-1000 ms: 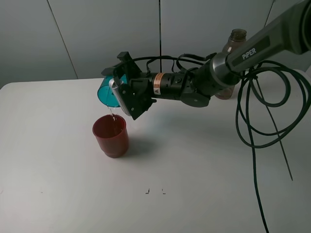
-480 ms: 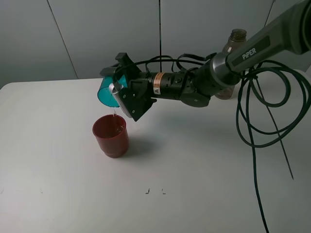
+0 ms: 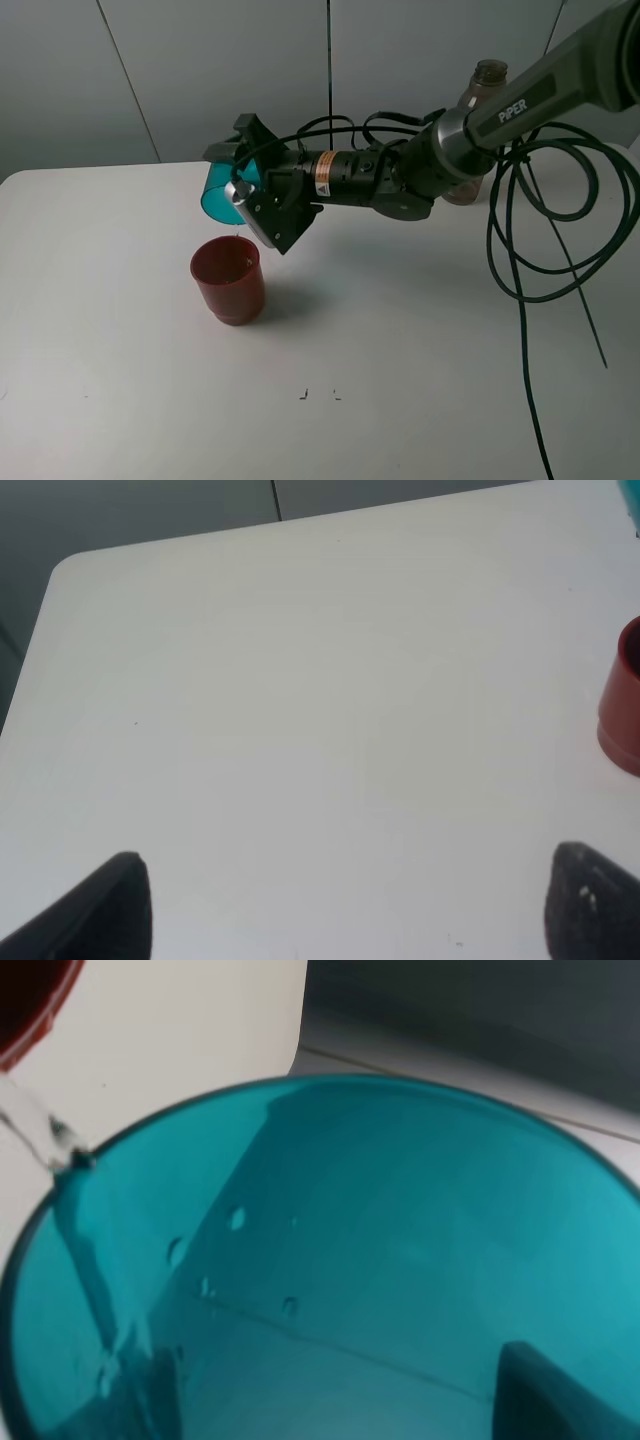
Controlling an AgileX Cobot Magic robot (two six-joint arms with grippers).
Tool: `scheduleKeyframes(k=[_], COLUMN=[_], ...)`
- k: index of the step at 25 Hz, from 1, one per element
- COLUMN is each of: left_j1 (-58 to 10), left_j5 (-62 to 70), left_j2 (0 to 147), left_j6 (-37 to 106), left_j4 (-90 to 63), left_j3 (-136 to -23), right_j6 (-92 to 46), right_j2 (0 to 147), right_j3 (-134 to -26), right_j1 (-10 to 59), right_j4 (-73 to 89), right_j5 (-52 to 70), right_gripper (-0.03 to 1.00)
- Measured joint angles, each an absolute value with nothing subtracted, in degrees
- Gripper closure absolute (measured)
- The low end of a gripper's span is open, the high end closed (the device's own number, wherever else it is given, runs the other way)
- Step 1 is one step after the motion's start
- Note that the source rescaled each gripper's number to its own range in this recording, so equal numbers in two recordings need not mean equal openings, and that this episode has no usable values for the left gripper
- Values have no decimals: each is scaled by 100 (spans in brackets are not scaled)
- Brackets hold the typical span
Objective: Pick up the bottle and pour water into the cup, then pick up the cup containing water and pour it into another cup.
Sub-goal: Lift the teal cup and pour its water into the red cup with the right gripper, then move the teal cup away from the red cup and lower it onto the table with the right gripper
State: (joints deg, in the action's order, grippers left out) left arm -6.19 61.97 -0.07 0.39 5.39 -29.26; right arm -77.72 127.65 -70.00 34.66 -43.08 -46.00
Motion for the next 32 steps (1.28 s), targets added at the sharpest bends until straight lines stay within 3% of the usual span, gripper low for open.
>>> scheduleKeyframes(k=[14, 22, 32], left_j1=[-619, -619, -619], left_j5=[6197, 6197, 6197], left_j2=[-7, -7, -7], left_j6=[39, 0, 39], left_j4=[539, 539, 539], left_j3=[-2926, -2926, -2926], right_j6=[-7284, -5076, -1024], right_j2=[12765, 12725, 12249], right_j3=[-7000, -7004, -6979], right_j1=[3466, 3466, 3363], right_j4=[-4405, -3214, -2416], right_j5=[-4604, -4430, -3999], right_gripper=[91, 91, 91])
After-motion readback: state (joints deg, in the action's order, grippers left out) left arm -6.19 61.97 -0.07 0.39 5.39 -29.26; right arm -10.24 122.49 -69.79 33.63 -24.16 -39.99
